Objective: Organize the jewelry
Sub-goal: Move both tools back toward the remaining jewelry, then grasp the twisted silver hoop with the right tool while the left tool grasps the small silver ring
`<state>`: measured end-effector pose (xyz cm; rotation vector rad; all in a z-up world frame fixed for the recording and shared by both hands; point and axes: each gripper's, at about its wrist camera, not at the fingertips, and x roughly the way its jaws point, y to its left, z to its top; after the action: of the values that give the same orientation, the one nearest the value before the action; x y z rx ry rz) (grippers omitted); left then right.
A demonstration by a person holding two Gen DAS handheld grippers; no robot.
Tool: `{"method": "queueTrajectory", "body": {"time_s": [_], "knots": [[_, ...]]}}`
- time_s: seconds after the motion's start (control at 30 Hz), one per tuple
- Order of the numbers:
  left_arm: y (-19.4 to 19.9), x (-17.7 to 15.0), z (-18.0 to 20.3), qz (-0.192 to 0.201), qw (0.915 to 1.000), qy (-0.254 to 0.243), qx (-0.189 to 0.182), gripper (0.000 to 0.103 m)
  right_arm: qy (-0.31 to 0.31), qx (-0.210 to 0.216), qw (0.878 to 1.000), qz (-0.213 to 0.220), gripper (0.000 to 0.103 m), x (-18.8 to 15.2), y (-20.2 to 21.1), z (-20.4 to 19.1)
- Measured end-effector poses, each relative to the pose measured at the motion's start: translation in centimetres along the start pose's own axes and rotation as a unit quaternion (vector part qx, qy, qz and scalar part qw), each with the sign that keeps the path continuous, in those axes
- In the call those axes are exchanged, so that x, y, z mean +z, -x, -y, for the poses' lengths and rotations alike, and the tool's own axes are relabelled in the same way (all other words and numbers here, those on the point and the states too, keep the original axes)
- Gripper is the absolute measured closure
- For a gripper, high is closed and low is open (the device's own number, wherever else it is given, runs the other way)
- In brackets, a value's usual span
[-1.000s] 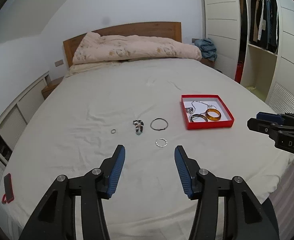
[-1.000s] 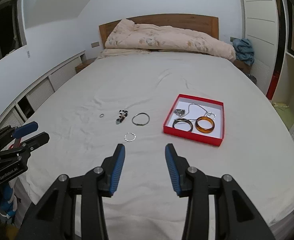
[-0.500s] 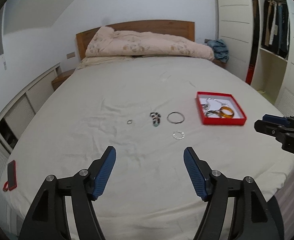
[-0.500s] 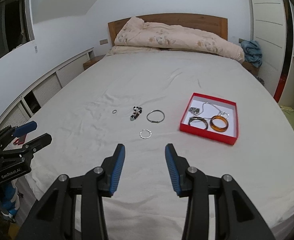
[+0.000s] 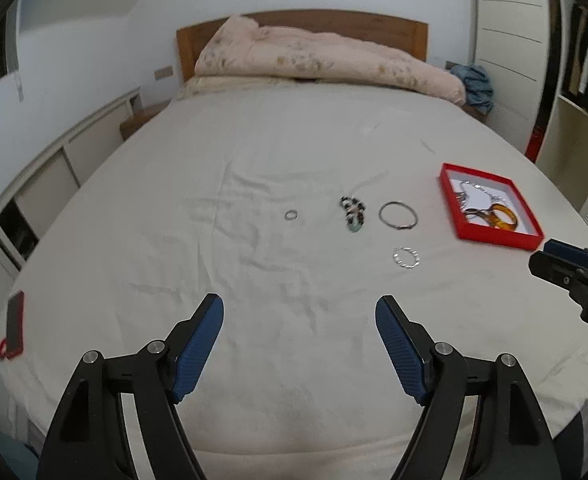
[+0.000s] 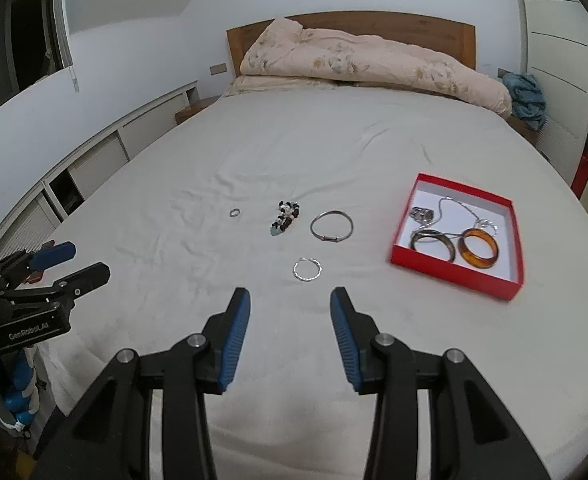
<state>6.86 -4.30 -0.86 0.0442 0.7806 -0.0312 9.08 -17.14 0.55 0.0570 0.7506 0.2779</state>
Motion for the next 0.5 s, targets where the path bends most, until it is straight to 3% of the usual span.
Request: {"method": "queueTrajectory", "body": {"time_s": [0.5], "knots": [[-11.4,1.2,-2.5,-0.063,0.9976,0.030,0.001,0.025,-0.022,0.021,0.998,-0.062,0.059,0.0,-11.6,2.4]]}}
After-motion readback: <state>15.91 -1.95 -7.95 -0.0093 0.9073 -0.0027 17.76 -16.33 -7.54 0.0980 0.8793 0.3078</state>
